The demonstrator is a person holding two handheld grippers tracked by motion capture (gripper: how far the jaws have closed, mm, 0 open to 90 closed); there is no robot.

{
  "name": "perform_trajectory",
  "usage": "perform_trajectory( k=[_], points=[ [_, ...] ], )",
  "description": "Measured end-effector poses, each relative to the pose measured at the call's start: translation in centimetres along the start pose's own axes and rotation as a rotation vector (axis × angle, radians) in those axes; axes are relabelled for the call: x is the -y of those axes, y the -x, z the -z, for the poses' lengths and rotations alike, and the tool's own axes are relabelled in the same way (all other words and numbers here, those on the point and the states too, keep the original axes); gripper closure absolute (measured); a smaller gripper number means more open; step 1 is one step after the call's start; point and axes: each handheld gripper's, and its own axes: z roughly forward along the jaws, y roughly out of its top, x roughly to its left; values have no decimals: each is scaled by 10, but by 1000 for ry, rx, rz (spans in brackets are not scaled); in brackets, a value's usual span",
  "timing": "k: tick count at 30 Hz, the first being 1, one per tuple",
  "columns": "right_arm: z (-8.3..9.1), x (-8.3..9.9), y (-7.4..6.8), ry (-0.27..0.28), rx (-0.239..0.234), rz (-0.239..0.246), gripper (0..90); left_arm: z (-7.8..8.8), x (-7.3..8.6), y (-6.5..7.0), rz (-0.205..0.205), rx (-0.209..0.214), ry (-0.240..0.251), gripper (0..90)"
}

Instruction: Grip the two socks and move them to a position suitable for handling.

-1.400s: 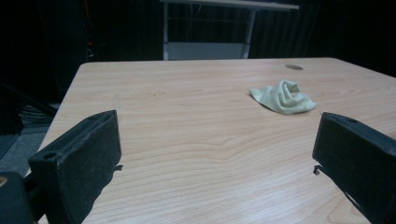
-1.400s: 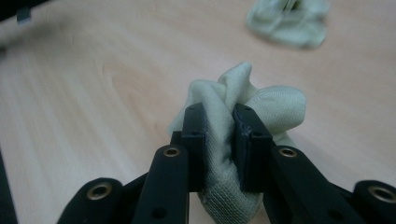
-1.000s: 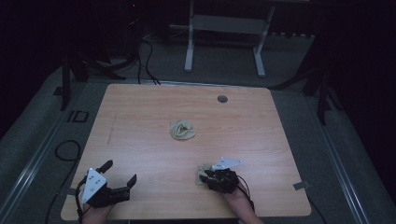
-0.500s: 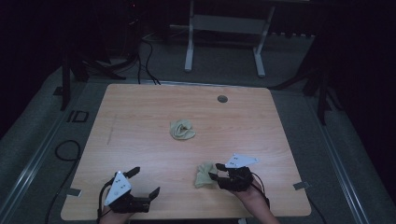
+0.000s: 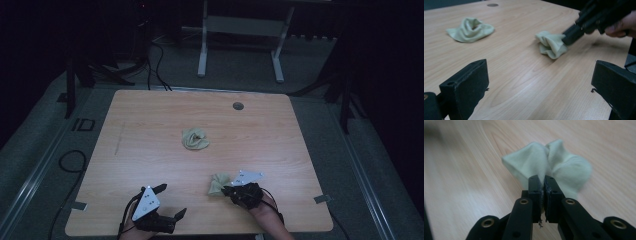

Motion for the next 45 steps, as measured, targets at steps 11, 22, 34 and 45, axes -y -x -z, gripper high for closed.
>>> perform_trajectory(
  k=[11, 22, 34, 45],
  points=[
    [15, -31, -10, 120, -64, -9, 856, -22, -7, -2, -3, 49, -46, 126],
    [37, -62, -24, 184, -112, 37, 856, -47, -7, -10, -33, 58, -107, 146],
    [57, -75, -34, 247, -141, 65, 855, -51, -20, -12, -50, 81, -56, 568],
    [75, -50, -6, 208, -85, 2, 850, -20, -37, -20, -147, 29, -80, 877]
  ],
)
